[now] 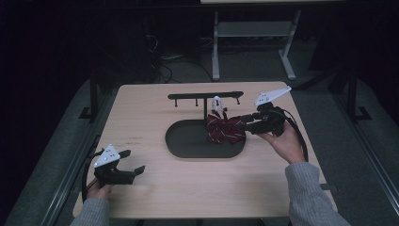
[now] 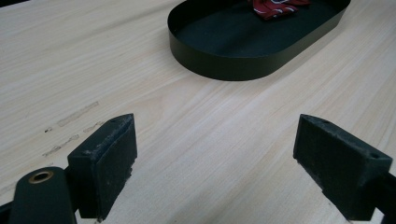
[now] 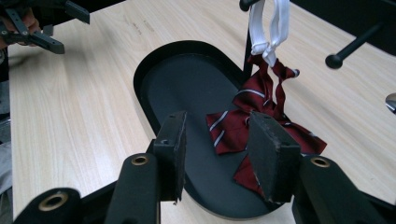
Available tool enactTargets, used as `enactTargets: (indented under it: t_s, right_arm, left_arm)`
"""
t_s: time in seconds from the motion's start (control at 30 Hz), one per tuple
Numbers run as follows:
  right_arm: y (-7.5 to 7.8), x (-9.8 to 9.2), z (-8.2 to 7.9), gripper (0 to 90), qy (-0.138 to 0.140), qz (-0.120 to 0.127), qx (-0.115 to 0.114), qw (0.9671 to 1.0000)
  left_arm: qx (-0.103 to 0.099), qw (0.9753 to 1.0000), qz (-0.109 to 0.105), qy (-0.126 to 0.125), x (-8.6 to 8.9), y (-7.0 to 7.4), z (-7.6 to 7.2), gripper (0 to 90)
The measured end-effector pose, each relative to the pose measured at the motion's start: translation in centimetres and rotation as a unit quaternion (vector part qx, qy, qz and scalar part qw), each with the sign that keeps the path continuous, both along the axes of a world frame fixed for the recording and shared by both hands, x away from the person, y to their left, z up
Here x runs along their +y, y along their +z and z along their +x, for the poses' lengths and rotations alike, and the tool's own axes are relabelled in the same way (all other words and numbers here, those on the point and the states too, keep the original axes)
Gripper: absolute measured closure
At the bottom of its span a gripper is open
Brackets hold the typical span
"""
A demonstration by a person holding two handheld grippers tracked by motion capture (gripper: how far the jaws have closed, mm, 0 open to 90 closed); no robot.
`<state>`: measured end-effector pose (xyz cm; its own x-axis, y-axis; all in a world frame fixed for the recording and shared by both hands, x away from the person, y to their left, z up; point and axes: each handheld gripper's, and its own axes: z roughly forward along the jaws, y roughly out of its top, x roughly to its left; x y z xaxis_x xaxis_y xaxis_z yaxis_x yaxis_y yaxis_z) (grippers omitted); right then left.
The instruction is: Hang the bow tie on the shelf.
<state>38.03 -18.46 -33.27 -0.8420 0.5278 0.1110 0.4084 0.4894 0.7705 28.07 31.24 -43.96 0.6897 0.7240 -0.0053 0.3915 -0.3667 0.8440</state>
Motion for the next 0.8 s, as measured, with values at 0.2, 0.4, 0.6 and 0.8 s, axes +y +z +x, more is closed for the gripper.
enactTargets:
  t_s: [0.2, 0.4, 0.6, 0.8]
  right_arm:
    - [-0.3, -0.6, -0.3, 55.9, -0.003, 0.005, 0.005, 1.0]
    - [-0.6, -1.0, -0.8, 54.8, -0.009, 0.002, 0.003, 1.0]
    - [-1.2, -1.4, -1.1, 53.0, -0.013, 0.001, 0.01, 0.9999]
    - [-1.1, -1.9, -1.6, 51.7, -0.019, 0.002, 0.004, 0.9998]
  left_arm:
    - [0.0, 1.0, 0.0, 0.0, 0.0, 0.0, 0.0, 13.0]
    - [0.0, 1.0, 0.0, 0.0, 0.0, 0.0, 0.0, 13.0]
    - [0.001, 1.0, 0.001, 0.0, 0.0, 0.0, 0.0, 13.0]
    - [0.0, 1.0, -0.001, -0.001, -0.1, 0.0, 0.0, 13.0]
